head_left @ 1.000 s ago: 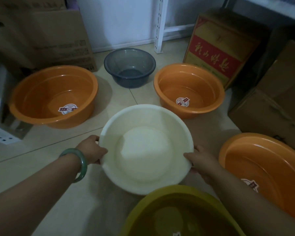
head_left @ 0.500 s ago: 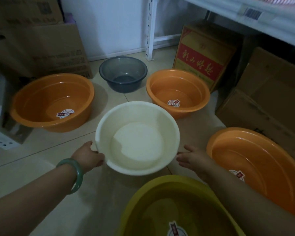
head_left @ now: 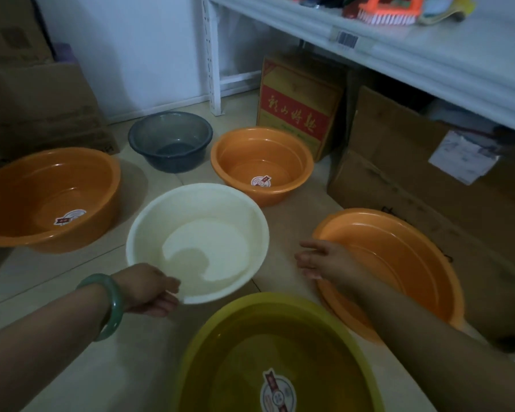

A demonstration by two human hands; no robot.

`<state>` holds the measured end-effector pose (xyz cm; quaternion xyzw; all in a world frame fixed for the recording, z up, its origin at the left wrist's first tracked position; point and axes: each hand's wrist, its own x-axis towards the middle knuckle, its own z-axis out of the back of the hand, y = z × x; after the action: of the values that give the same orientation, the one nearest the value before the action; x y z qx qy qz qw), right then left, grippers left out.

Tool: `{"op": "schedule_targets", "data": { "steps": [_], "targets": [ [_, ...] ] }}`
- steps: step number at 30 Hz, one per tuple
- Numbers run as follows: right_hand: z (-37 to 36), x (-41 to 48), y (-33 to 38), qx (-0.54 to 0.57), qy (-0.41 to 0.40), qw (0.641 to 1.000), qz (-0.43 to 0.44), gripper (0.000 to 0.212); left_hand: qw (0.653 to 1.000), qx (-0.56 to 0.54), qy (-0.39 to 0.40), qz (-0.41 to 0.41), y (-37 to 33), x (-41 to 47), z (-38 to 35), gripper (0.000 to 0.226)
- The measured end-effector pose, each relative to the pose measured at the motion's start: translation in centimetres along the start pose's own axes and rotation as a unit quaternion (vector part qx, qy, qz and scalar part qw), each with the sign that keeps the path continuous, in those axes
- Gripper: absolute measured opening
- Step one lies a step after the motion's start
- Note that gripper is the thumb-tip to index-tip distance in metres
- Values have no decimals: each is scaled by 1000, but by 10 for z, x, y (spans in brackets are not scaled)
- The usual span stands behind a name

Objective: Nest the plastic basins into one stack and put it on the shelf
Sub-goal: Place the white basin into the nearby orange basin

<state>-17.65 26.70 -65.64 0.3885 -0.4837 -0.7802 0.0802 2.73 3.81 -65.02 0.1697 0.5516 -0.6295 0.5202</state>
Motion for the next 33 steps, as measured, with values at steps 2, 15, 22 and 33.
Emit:
{"op": "schedule_targets", "data": {
  "steps": [2, 15, 22, 33],
  "targets": [
    [19, -6, 0, 37, -37, 999, -7, 45, 999, 6, 9, -51, -26, -7, -20, 17],
    [172, -58, -65, 149, -276, 947, -74, 36, 981, 47, 110, -150, -133, 9, -162, 24],
    [199, -71, -107, 122, -376, 916, -69, 46, 978, 100, 72, -166, -138, 27, -201, 11],
    [199, -57, -115, 242, -307, 913, -116, 29, 980, 82, 26, -178, -134, 33, -208, 32]
  ]
}}
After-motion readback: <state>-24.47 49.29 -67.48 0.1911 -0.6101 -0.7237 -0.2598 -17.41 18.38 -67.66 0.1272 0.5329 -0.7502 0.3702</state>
